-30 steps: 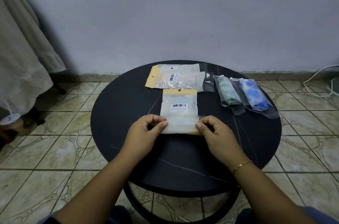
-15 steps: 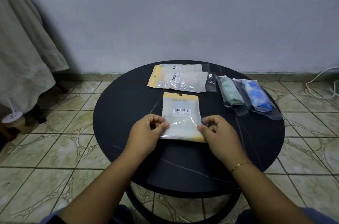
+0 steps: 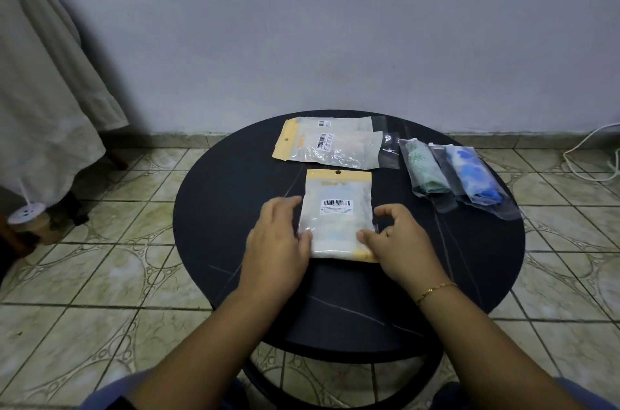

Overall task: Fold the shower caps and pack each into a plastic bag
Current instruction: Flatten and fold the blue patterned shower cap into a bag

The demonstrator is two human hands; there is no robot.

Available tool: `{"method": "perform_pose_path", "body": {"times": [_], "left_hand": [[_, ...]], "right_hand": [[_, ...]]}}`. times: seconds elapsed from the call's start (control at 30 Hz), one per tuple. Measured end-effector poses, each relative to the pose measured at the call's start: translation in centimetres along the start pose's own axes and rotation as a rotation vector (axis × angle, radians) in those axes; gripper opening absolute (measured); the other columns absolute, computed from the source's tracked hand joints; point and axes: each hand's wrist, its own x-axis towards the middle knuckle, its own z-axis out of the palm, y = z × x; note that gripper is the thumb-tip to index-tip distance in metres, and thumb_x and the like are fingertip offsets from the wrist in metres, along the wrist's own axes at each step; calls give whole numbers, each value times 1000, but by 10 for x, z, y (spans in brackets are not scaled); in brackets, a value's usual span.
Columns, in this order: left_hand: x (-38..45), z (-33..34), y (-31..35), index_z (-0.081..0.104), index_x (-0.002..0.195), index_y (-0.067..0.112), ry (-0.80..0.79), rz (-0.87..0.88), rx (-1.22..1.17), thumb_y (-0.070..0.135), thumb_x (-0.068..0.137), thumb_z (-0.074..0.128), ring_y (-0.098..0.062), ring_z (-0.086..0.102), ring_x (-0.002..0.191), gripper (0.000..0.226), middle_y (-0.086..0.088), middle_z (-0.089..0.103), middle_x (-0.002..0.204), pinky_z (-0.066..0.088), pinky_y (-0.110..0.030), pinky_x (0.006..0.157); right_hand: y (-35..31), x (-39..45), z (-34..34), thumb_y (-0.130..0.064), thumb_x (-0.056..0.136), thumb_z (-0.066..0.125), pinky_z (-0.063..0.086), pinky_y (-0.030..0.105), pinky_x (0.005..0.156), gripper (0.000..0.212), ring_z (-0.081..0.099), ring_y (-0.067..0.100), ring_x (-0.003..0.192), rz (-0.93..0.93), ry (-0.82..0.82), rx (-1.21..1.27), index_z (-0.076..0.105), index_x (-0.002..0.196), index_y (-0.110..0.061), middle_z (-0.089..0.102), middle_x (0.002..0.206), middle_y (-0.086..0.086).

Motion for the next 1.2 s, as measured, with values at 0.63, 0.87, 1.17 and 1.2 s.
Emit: {"method": "perform_pose_path", "body": {"times": [0.63, 0.87, 1.17, 1.2], "left_hand": [[-15, 23, 6, -29, 138, 31, -477, 354, 294, 56, 79, -6, -7, -29, 139, 68, 15, -32, 148, -14, -23, 115], [-15, 25, 7, -26, 144, 18, -514, 288, 347, 55, 69, -14, -11, -33, 138, 84, 2, -36, 149, -19, -24, 112], [-12, 20, 15, -20, 147, 15, -568, 282, 391, 55, 62, -17, -9, -32, 134, 94, 4, -34, 145, -20, -25, 111], [-13, 20, 15, -19, 147, 15, -568, 280, 391, 55, 62, -17, -9, -32, 134, 95, 3, -32, 148, -19, -25, 111]], "right_hand": [[-1, -36, 26, -69, 69, -32, -17, 33, 114, 98, -13, 0, 136, -457, -98, -726, -1, 149, -20, 5, 159, -4], [-5, -34, 22, -72, 68, -22, -20, 33, 113, 96, -21, -7, 129, -346, -246, -721, -8, 149, -23, -9, 158, -7], [-6, -30, 20, -67, 76, -7, -17, 34, 115, 85, -15, -2, 140, -287, -330, -718, -6, 150, -24, -8, 158, -8], [-6, -30, 20, -66, 79, -5, -17, 35, 115, 82, -15, -1, 140, -282, -336, -721, -5, 150, -24, -8, 158, -8]]}}
